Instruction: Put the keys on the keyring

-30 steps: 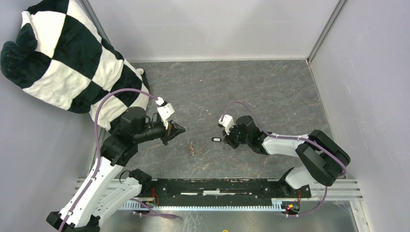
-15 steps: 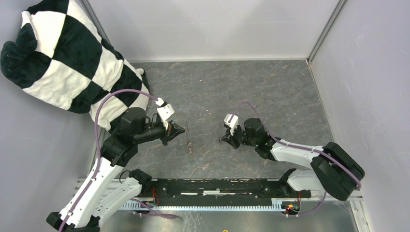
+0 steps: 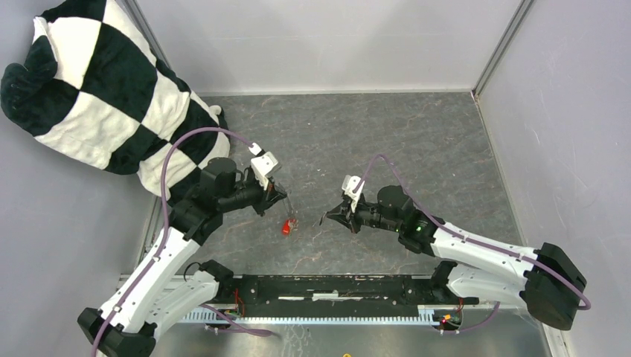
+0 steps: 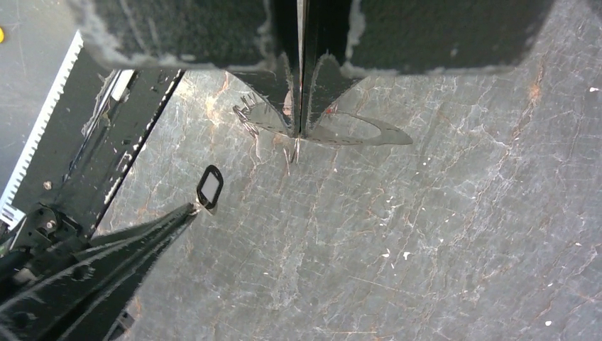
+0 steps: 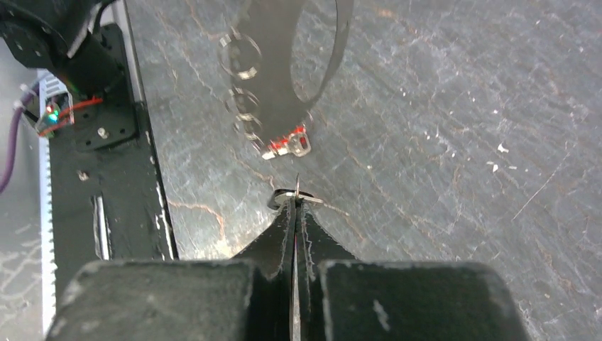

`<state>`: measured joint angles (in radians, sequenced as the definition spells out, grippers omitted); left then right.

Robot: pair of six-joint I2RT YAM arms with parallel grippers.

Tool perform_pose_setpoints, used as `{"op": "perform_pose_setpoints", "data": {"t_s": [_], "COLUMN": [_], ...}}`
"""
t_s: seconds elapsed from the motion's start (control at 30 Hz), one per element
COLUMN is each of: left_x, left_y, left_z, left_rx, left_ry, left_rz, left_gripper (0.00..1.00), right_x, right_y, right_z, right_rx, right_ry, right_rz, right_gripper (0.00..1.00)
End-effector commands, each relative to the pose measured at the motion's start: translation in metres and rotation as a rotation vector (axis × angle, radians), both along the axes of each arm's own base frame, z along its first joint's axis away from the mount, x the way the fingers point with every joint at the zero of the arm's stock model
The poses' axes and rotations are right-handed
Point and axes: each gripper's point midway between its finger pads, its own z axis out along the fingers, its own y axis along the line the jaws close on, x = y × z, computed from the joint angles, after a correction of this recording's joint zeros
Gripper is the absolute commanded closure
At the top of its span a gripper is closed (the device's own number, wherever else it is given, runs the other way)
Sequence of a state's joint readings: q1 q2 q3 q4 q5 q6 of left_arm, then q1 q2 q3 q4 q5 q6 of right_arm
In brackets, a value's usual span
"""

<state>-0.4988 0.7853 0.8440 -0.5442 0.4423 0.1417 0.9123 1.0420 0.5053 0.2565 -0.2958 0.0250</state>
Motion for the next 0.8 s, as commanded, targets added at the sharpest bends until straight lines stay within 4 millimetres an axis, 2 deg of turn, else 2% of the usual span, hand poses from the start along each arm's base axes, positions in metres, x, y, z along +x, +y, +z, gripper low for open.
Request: {"op": "perform_pose_setpoints", "data": {"t_s": [0.0, 0.3, 0.4, 0.6, 0.77], "left_x": [0.017, 0.027, 0.026, 0.017, 0.014], "left_y": [-0.01, -0.023, -0.027, -0.035, -0.04], "left_z": [0.03, 0.054, 0.057, 0.057, 0.058], "left_rx": [-0.089, -0.126, -0.137, -0.134, -0.128], "left_ry": [-0.061, -0.093, -0.094, -0.092, -0.103], "left_rz": [0.041, 0.065, 0.076, 0.043, 0.006], "left_gripper": [0.98, 0.98, 0.98, 0.98, 0.98], "right_x": [0.003, -0.004, -0.001, 0.003, 0.009], "right_y": [0.013, 0.033, 0.036, 0.045, 0.042], "right_z": [0.046, 0.104, 0.117, 0.116, 0.11], "right_rx": [0.089, 0.137, 0.124, 0.022, -0.032], "right_ry": [-0.024, -0.039, -0.034, 0.001, 0.006], "right_rz": [-0.031, -0.043, -0.069, -0.077, -0.11], "right_gripper": [1.0, 1.0, 1.0, 1.0, 1.0]}}
